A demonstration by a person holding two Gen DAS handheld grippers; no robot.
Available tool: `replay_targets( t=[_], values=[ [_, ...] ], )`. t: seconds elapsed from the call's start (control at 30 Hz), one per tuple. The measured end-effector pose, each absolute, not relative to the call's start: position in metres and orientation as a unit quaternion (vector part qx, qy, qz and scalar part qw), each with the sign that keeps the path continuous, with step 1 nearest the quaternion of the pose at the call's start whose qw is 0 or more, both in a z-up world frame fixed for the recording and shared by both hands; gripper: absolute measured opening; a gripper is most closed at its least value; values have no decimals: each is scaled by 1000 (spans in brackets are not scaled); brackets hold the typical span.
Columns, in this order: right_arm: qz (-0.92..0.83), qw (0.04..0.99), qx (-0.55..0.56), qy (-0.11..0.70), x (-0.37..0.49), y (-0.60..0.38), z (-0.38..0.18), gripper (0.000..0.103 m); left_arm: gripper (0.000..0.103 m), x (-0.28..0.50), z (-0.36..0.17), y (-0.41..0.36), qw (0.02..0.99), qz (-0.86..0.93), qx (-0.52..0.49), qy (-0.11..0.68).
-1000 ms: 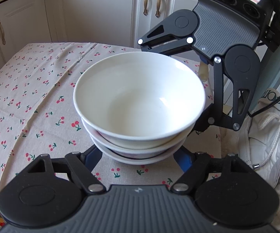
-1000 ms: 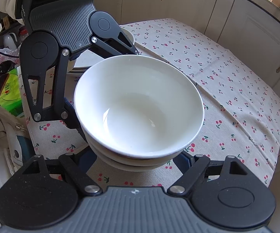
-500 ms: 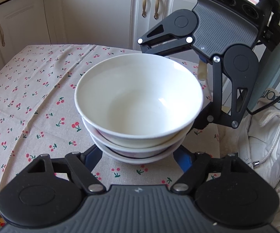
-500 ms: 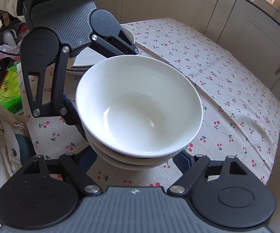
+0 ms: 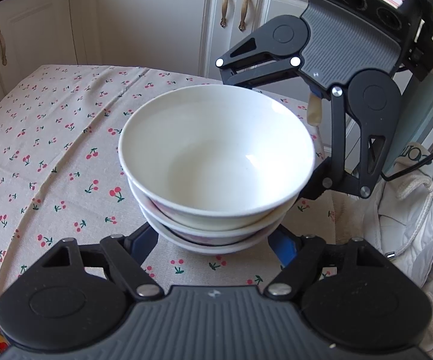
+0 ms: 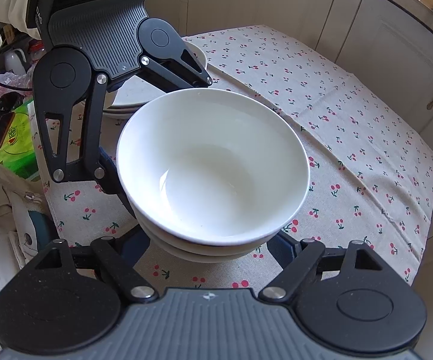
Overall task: Organize plates and bowls
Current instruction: 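Carry the nested bowls with both grippers over the plate stack and lower them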
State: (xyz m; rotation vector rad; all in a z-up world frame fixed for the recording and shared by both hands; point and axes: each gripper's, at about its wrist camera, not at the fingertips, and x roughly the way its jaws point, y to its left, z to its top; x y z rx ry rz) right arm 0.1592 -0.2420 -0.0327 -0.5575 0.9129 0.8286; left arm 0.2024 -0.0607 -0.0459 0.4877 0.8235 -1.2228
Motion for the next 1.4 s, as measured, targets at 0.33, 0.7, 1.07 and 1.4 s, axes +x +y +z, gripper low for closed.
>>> replay_targets(
  t=[0.33, 0.7, 1.07, 1.4],
  values=[
    [383, 784, -247, 420, 161, -242, -35, 90, 80, 205, -47, -62, 712, -553, 218, 374],
    [380, 786, -256, 415, 156, -241, -34, 90, 80, 201, -46, -64, 715, -547, 226, 373],
    [386, 785, -278, 396, 155, -229, -13, 90, 80, 195, -25, -50, 738, -525, 229, 357],
    [425, 773, -318, 348, 169, -175, 12, 90, 80, 191, 3, 7, 781, -466, 227, 348]
  ],
)
